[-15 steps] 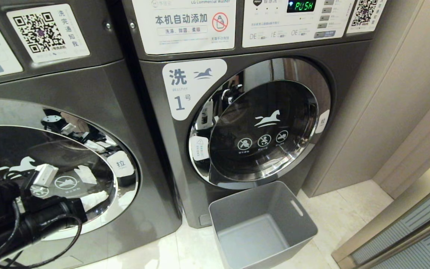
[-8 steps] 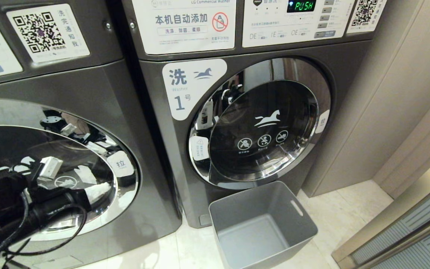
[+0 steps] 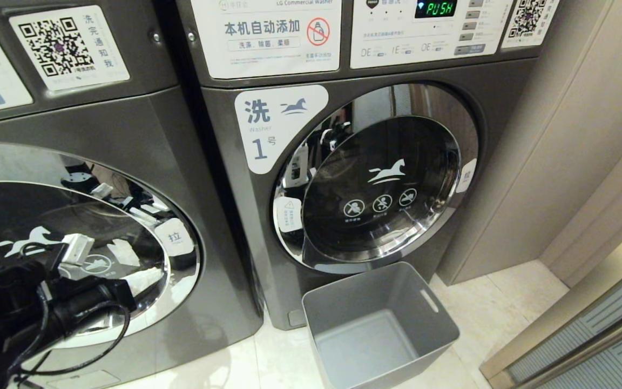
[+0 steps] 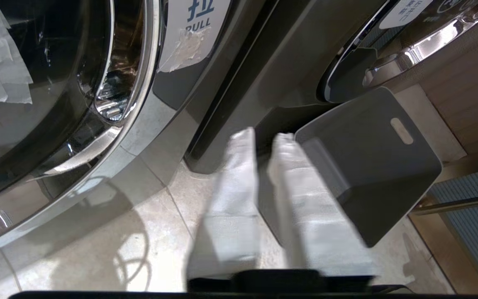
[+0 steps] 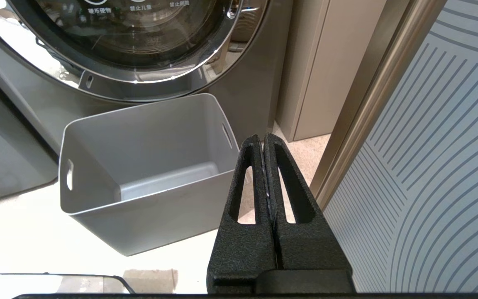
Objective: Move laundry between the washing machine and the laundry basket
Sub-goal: Open the lid of the washing machine
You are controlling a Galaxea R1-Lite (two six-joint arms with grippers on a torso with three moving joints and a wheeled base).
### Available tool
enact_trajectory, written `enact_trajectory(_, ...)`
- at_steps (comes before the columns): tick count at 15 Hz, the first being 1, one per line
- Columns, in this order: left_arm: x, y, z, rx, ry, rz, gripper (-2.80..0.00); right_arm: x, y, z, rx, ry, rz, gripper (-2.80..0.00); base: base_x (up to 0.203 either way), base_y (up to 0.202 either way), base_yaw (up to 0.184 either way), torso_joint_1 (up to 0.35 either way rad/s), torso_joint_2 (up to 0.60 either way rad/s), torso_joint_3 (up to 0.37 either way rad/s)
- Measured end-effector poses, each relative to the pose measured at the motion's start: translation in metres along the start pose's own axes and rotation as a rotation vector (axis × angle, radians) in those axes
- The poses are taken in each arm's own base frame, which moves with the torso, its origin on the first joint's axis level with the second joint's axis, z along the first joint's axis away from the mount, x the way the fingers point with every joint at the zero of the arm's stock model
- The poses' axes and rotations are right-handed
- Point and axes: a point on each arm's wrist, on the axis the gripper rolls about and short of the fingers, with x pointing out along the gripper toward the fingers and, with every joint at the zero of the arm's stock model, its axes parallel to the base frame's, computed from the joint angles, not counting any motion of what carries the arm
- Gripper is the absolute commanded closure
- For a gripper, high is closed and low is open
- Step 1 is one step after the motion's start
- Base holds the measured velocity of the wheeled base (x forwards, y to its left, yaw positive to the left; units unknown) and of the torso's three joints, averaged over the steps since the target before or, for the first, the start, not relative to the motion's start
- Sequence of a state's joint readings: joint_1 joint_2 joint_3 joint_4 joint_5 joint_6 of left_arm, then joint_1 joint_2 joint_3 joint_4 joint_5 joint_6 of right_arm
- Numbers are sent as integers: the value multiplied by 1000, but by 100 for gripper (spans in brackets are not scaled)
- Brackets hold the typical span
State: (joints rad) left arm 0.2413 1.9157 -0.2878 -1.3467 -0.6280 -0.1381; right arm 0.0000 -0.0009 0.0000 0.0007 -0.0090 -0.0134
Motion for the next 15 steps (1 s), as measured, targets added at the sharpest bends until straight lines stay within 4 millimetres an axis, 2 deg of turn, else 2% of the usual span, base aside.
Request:
enact_trajectory(8,20,14,1,29,-57,-16,-280,0,0,0,0,1,0,0,0,0,0,0,0,0)
enact_trajectory(15,34,23,0,-67,-76,-72,-280,0,0,0,0,0,0,0,0,0,0,0,0,0)
